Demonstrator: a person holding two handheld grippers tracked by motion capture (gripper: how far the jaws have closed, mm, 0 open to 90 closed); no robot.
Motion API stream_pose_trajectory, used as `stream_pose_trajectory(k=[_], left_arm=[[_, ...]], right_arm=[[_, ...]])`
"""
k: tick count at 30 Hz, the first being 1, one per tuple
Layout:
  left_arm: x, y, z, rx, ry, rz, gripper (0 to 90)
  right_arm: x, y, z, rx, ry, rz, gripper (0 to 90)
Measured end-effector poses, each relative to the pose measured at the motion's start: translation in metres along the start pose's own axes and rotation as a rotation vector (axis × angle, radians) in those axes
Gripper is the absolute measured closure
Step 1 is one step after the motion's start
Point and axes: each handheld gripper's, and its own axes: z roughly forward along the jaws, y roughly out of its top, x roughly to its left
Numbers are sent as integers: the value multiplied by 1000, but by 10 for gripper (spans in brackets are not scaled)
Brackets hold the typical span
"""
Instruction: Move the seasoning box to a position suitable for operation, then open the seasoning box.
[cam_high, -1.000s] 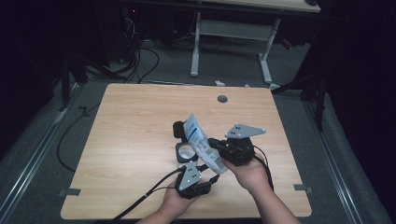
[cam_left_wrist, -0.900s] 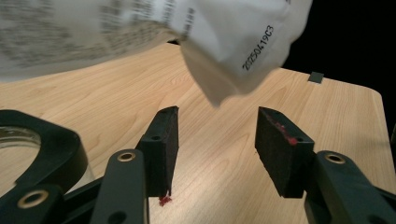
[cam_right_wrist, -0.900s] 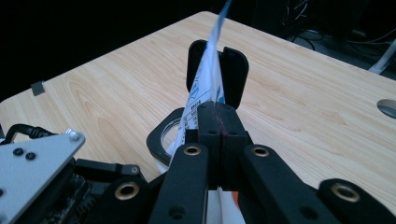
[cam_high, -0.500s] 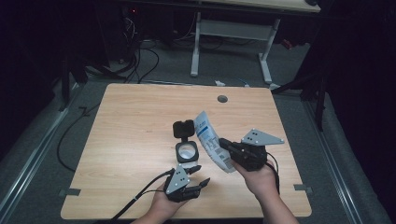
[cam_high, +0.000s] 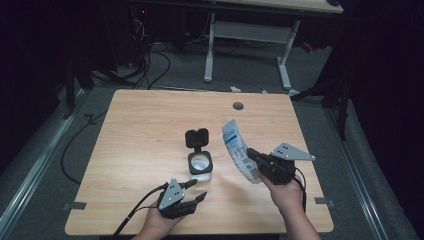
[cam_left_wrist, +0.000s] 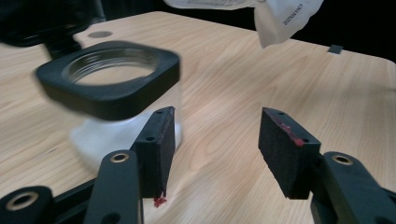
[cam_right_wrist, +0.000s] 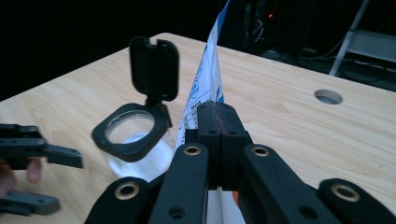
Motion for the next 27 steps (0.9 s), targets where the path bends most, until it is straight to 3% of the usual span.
stream_pose_trajectory(k=[4, 7, 9, 12, 21, 27], left_arm=[[10, -5, -11, 6, 33, -30, 464], [15, -6, -20, 6, 77, -15, 462], [21, -6, -25, 1, 89, -41, 462], [26, -4, -31, -5, 111, -39, 460], [42, -5, -43, -3, 150, -54, 458], [50, -8, -50, -14, 172, -81, 458]], right_arm=[[-8, -9, 3, -10, -21, 16, 900], [-13, -17, 6, -20, -47, 11, 900], [-17, -22, 9, -24, -57, 22, 900], [-23, -29, 12, -34, -76, 32, 900], [-35, -34, 26, -38, -114, 17, 900], [-48, -36, 49, -31, -145, 27, 900]])
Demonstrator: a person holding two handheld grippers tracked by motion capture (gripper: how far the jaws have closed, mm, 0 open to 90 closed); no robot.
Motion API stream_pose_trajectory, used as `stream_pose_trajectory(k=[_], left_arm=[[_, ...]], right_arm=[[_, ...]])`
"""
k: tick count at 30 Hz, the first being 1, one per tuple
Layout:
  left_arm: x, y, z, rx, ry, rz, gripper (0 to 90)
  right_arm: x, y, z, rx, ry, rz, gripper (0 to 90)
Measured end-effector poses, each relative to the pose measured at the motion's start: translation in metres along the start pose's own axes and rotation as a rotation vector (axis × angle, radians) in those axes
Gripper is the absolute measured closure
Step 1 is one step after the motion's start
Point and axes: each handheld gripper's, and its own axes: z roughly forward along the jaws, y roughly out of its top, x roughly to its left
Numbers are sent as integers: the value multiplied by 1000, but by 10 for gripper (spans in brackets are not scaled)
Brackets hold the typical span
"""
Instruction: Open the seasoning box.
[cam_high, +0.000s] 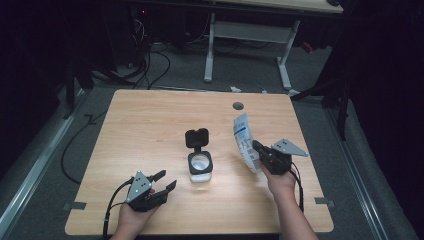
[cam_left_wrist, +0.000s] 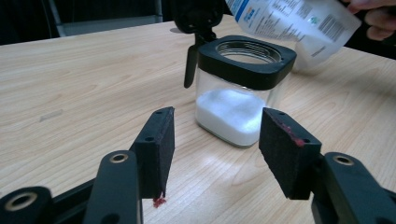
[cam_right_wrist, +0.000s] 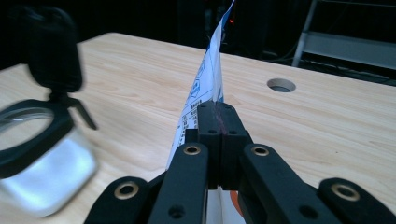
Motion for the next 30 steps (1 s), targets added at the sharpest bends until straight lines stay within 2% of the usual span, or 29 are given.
stream_pose_trajectory(k=[2, 7, 11, 15, 19, 25, 30], left_arm=[[1, 0, -1, -2, 7, 6, 459], [3, -1, -1, -3, 5, -7, 460], [4, -3, -1, 1, -2, -15, 461], [3, -3, 0, 3, -5, -12, 463], [2, -4, 2, 11, -12, -8, 464], [-2, -5, 5, 17, -20, 0, 466], [-4, -5, 6, 21, -24, 3, 465]], right_arm=[[-2, 1, 10, 5, 0, -4, 900], [-4, 8, 33, -9, -11, -13, 900], [-6, 15, 39, -56, -10, -17, 900], [-9, 9, 40, -59, -23, -17, 900], [-10, -1, 30, -48, -33, -18, 900], [-16, -21, -2, -99, -44, 9, 899], [-16, -33, -25, -93, -48, 9, 895]])
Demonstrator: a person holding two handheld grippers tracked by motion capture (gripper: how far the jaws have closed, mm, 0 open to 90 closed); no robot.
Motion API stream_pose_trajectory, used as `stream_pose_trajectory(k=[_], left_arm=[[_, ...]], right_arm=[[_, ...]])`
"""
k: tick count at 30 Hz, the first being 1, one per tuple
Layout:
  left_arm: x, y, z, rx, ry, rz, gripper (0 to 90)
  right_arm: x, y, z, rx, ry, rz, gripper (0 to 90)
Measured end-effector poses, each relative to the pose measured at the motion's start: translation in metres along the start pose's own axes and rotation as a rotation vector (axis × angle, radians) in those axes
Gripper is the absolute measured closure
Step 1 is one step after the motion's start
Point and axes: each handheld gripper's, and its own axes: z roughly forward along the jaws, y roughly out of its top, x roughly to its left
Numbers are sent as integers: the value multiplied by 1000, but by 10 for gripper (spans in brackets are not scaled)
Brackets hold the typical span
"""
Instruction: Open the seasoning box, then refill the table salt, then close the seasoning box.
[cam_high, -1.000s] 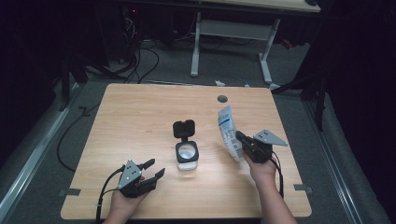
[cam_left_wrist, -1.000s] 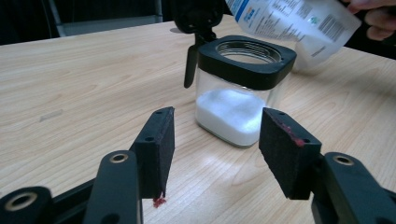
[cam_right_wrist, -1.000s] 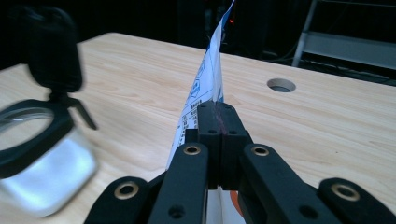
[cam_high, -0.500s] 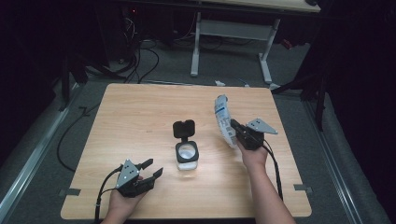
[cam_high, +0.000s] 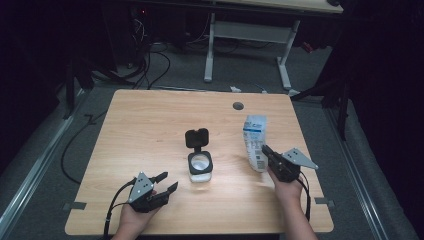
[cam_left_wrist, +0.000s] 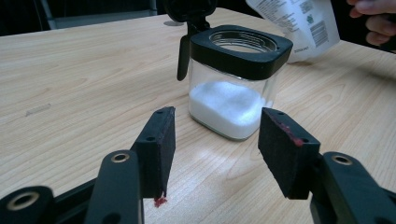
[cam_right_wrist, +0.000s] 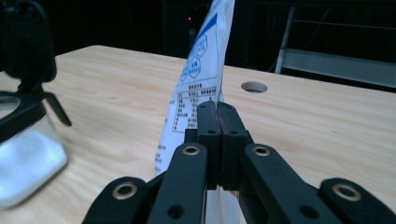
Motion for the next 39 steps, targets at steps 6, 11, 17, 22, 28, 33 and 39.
stream_pose_trajectory(k=[6, 11, 17, 22, 28, 33, 39], left_arm=[[0, 0, 0, 3, -1, 2, 464], [2, 0, -1, 6, 5, -1, 463], [3, 0, -1, 4, 9, -2, 463], [2, 0, -2, 5, 11, 4, 463], [4, 1, 0, 15, 14, 3, 461], [5, 0, 0, 21, 13, 0, 460], [6, 0, -1, 25, 16, -5, 458]], right_arm=[[-2, -7, -14, 20, -7, 3, 898], [0, -11, -20, 22, -9, 4, 897], [4, -13, -27, 33, -12, -1, 891], [7, -17, -32, 52, -24, 5, 867], [8, -19, -36, 70, -32, 8, 804], [9, -21, -38, 82, -41, 24, 735], [9, -24, -43, 80, -57, 44, 627]])
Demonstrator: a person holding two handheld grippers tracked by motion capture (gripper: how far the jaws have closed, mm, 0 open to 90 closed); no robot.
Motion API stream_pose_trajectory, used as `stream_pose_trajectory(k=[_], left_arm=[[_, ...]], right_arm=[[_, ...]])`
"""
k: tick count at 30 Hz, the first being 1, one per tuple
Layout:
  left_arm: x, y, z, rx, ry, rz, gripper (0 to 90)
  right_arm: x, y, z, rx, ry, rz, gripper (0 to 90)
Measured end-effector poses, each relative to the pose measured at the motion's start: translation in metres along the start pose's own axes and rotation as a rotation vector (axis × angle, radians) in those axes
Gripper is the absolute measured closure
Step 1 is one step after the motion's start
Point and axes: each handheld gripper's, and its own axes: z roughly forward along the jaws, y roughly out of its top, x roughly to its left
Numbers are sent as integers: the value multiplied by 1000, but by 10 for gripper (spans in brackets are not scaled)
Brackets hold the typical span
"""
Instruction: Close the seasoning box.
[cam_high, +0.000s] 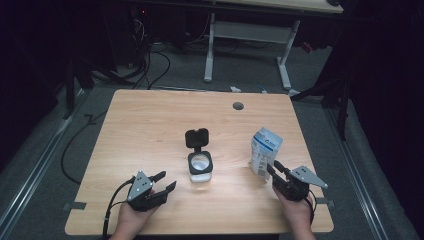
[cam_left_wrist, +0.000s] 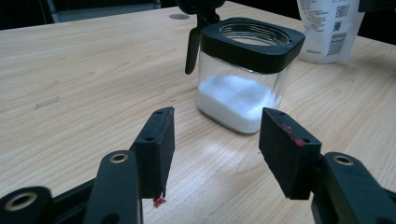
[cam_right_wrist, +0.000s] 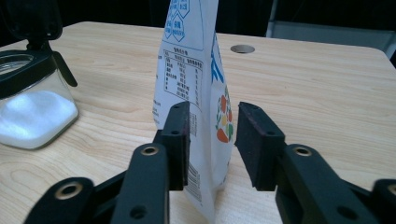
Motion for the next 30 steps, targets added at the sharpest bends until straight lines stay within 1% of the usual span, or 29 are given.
stream_pose_trajectory(k=[3, 6, 10, 12, 15, 17, 19, 20, 21, 23, 26, 28, 30], left_arm=[[1, 0, 0, 3, -3, -4, 458], [1, 1, 1, 1, -4, -4, 458], [2, 1, 0, 11, -4, 2, 456], [3, 2, 1, 20, -1, 9, 448], [4, 1, 1, 29, 3, 8, 442], [4, 0, 1, 43, 9, 17, 439], [6, 0, 0, 47, 10, 15, 438], [7, -1, 0, 55, 16, 20, 435], [8, -1, 0, 62, 22, 23, 434], [11, -1, -1, 68, 29, 16, 433], [15, 0, -4, 56, 32, -10, 433], [16, -1, -5, 52, 30, -17, 437], [16, -2, -6, 50, 30, -27, 447]], right_arm=[[2, -2, -3, 0, -2, 5, 587], [4, -4, -7, 2, -12, 2, 561], [9, -7, -10, 6, -32, 6, 518], [12, -9, -12, 3, -48, 17, 493], [15, -12, -14, 9, -59, 39, 445], [19, -15, -16, 2, -66, 48, 426], [23, -18, -18, 17, -70, 45, 409], [25, -18, -18, 32, -63, 23, 407], [27, -19, -18, 39, -74, 8, 409], [30, -21, -21, 44, -64, 9, 412], [32, -25, -24, 49, -71, 21, 417], [34, -29, -26, 49, -78, 33, 425], [36, -32, -28, 47, -84, 26, 443]])
